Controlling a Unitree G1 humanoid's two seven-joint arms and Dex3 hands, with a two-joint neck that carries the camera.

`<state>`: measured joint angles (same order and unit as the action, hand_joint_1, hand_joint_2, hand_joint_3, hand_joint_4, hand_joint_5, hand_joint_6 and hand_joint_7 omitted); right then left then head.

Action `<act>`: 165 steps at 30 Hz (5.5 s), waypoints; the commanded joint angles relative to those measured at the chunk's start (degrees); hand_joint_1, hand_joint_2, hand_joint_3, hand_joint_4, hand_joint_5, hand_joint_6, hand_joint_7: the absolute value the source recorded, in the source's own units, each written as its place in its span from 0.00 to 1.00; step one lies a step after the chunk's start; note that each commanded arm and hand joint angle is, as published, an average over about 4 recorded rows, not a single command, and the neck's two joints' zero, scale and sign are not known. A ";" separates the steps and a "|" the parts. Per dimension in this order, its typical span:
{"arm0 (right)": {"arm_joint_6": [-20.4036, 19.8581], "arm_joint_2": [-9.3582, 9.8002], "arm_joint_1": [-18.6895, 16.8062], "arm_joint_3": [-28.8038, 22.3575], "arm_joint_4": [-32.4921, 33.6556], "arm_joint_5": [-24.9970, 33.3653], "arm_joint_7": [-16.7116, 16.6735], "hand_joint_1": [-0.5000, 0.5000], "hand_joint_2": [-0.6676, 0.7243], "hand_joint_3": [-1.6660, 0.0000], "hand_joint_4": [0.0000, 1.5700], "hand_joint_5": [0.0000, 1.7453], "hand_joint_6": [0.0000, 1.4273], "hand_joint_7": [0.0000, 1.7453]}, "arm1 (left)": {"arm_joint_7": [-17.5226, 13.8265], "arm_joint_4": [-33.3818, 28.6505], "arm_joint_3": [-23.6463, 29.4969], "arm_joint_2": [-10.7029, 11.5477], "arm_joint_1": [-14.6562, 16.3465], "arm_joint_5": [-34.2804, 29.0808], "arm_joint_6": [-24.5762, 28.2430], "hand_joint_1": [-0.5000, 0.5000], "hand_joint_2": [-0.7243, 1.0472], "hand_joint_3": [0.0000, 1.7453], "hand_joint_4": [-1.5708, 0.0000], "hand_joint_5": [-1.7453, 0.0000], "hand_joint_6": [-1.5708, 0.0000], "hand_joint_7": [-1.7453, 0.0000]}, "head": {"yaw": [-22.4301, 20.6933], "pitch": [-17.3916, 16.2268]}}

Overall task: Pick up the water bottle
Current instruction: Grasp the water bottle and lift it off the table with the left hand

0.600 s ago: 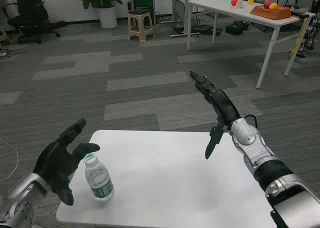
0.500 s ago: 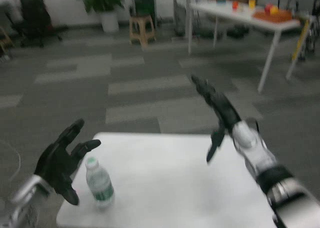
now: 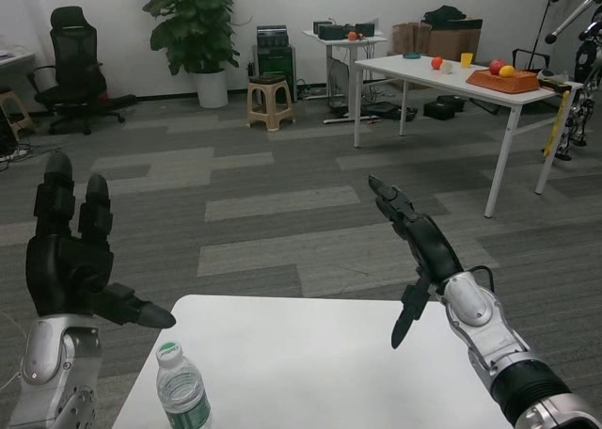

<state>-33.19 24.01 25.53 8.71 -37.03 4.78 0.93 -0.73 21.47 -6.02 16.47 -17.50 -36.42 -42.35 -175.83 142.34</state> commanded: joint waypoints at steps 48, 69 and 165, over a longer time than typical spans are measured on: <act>-0.12 -0.54 0.44 0.00 -1.29 0.28 -0.23 0.04 0.95 1.00 0.00 0.00 0.00 0.00 | -26.73 -8.24 11.82 3.83 7.30 1.66 37.60 0.00 0.15 0.05 1.00 1.00 1.00 1.00 | -0.71 -1.48; -0.12 -0.63 0.48 -0.05 -2.65 0.25 -0.23 0.04 0.95 1.00 0.00 0.00 0.00 0.00 | -27.28 18.52 -2.09 3.96 -1.99 3.02 36.57 0.00 0.15 0.05 1.00 1.00 1.00 1.00 | -0.37 -2.10; -0.12 -0.63 -0.05 0.39 -2.17 0.32 -0.32 0.04 0.95 1.00 0.00 0.00 0.00 0.00 | -18.38 44.28 -15.49 -2.70 -10.62 12.42 26.26 0.00 0.01 0.05 1.00 1.00 1.00 1.00 | -1.41 -3.07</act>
<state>-33.16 23.43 25.49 9.24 -39.44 4.79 0.86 -19.73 65.32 -21.34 13.87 -26.89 -24.19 -16.40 -177.24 139.29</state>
